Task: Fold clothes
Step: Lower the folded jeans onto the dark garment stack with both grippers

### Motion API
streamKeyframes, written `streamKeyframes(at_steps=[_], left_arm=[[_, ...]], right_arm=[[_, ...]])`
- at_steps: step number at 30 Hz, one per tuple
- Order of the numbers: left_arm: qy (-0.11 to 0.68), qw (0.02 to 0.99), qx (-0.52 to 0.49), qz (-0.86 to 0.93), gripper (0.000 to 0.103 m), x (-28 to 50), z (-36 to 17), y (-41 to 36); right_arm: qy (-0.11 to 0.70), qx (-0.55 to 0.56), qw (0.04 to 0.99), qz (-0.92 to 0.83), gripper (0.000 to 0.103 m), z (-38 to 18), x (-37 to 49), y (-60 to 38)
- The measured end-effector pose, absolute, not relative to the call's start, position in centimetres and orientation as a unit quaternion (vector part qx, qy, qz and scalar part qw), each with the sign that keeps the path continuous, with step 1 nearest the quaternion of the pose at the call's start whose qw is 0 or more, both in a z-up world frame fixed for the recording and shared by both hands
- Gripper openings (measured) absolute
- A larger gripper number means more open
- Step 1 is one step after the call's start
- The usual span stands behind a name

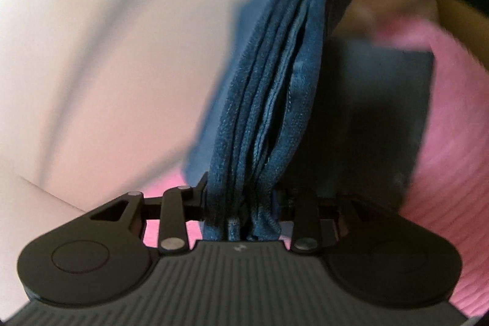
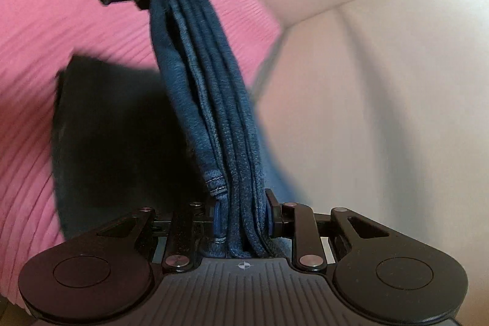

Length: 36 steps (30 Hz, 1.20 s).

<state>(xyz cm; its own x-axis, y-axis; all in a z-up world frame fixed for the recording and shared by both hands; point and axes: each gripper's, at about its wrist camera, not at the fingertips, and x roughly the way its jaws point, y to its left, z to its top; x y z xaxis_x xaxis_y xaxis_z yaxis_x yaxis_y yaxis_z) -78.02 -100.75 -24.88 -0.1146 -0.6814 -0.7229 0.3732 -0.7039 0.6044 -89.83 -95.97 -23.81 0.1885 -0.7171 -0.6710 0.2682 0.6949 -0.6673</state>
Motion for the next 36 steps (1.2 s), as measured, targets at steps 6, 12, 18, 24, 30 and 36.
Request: streamKeyframes(at_steps=[6,12,18,24,30,36], left_arm=[[-0.159,0.344,0.576,-0.724,0.037,-78.1,-31.3,-98.0],[-0.157,0.324,0.576,-0.734,0.041,-77.7,-31.2,-98.8],[-0.164,0.320,0.568,-0.740,0.044,-77.5,-33.0,-98.0],[-0.173,0.302,0.567,-0.747,0.048,-74.5,-29.4,-98.1],[-0.223,0.299,0.563,-0.737,0.047,-74.5,-29.9,-97.8],[-0.210,0.305,0.565,-0.737,0.045,-74.5,-30.3,-97.3]], right_arm=[[0.564,-0.161,0.751,-0.303,0.029,-30.6,-91.1,-93.7],[0.569,-0.148,0.749,-0.305,0.033,-31.7,-91.6,-93.1],[0.572,-0.090,0.744,-0.332,0.065,-31.4,-93.0,-92.1],[0.569,-0.080,0.737,-0.355,0.045,-31.2,-93.4,-91.6],[0.563,-0.066,0.737,-0.367,0.033,-30.6,-91.6,-94.7],[0.569,-0.054,0.735,-0.365,0.040,-30.2,-91.5,-94.7]])
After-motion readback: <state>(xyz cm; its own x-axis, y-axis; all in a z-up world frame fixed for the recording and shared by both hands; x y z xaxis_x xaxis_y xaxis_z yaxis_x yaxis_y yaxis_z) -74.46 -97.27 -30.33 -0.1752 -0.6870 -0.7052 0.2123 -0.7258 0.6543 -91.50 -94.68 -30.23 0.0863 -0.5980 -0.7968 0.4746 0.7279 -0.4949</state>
